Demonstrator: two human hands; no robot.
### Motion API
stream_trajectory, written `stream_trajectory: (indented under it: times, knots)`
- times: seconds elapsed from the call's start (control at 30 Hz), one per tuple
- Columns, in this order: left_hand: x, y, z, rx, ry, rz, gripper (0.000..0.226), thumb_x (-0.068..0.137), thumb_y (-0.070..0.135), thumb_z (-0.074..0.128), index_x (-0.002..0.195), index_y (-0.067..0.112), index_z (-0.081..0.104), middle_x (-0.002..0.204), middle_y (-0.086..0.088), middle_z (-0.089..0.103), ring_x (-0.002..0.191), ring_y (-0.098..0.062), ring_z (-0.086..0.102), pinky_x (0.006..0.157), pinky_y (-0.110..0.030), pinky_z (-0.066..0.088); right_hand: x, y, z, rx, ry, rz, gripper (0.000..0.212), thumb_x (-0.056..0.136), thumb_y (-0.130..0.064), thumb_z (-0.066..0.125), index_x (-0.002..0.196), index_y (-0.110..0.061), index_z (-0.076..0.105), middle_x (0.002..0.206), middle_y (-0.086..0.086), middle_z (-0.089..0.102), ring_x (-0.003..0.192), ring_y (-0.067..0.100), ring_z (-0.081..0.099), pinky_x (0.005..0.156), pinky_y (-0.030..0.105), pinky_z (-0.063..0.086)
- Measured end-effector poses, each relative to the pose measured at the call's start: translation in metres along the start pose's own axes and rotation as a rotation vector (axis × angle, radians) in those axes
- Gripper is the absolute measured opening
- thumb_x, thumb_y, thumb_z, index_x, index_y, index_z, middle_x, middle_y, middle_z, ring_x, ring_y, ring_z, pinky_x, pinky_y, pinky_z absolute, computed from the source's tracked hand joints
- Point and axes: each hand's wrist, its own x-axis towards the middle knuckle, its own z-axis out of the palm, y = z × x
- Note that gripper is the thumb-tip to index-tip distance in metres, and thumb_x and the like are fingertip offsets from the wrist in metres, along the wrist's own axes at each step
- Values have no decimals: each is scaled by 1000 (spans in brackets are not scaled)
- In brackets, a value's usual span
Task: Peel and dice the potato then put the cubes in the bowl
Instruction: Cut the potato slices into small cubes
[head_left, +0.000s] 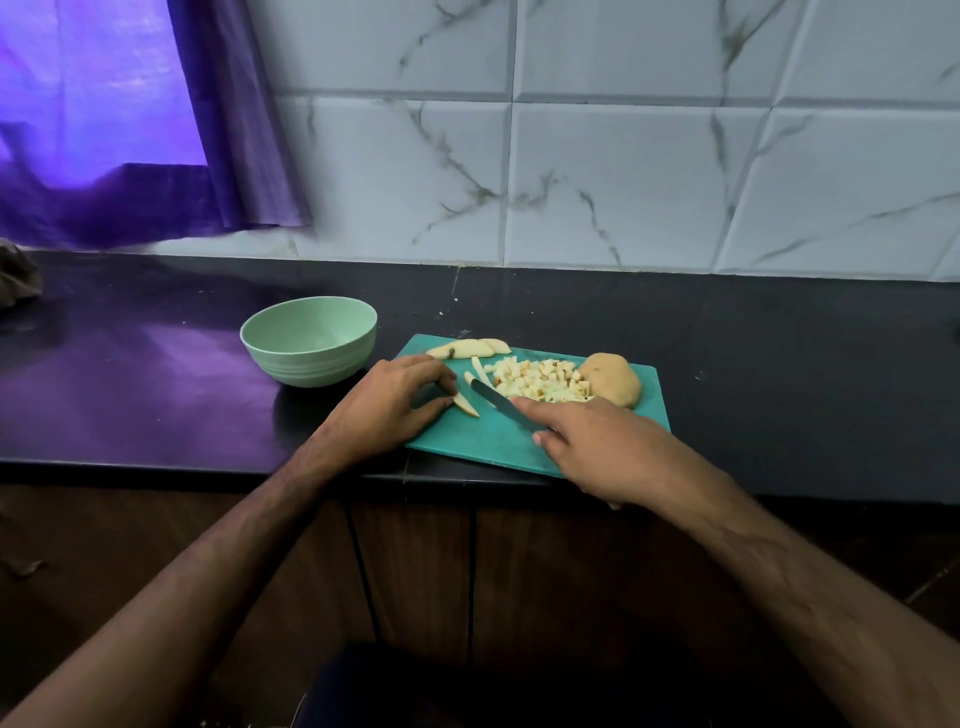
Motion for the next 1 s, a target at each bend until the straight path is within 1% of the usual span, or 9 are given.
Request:
stream_trajectory:
  times: [0.13,0.2,0.27,0.37,0.53,0.67,0.8,0.87,1.0]
  knots:
    - [1,-2,2,-4,-9,-11,21,93,22,71,114,26,72,107,13,66,100,-3,61,89,-42,54,10,-1,-2,122,-41,8,50,110,-34,37,157,-47,26,66,-11,53,36,5,54,63,34,62]
    - [1,-4,1,-11,-21,-17,21,93,22,71,113,27,74,105,17,60,100,-2,59,88,-45,54,15,1,-3,193,-52,10,51,110,-31,39,157,-46,27,66,-12,49,33,5,51,55,28,59]
    - [0,-5,1,-24,-26,-18,19,93,23,70,110,30,74,103,19,56,98,-2,58,87,-46,53,18,4,-1,271,-64,19,51,110,-31,40,157,-47,27,64,-7,55,33,5,51,46,22,51]
    - [-1,-4,2,-56,2,-14,16,91,25,70,106,30,72,103,16,55,94,-4,61,84,-46,54,19,7,3,331,-72,27,52,110,-31,40,157,-47,25,64,-2,61,33,4,50,42,19,46]
    - [-2,-1,0,-47,16,6,17,92,33,66,109,30,66,105,15,56,95,-1,61,84,-46,54,19,6,5,329,-81,34,52,110,-33,39,157,-48,23,64,-2,61,33,3,50,42,20,45]
    - [-4,2,-3,-46,49,25,16,92,22,70,105,30,64,100,17,64,94,3,62,80,-46,52,20,4,7,314,-72,31,52,110,-34,39,157,-49,23,64,-4,61,34,2,50,45,21,47]
    - [-8,4,-6,-51,166,-15,15,88,20,68,98,30,63,92,15,59,88,-2,60,72,-47,49,17,2,0,329,-14,14,51,110,-33,40,156,-48,27,63,-7,60,35,5,52,45,21,50]
    - [-8,3,-7,-50,163,-22,15,86,20,68,97,29,63,90,14,57,85,-5,60,72,-47,51,14,0,-2,335,4,5,50,109,-34,41,155,-50,28,62,-6,60,36,6,53,44,20,49]
    - [-6,7,-8,-50,130,6,17,82,11,73,93,21,66,86,12,58,79,-6,60,70,-35,53,10,-4,-1,264,-9,-4,51,109,-36,39,155,-52,25,63,-7,59,36,6,53,46,23,52]
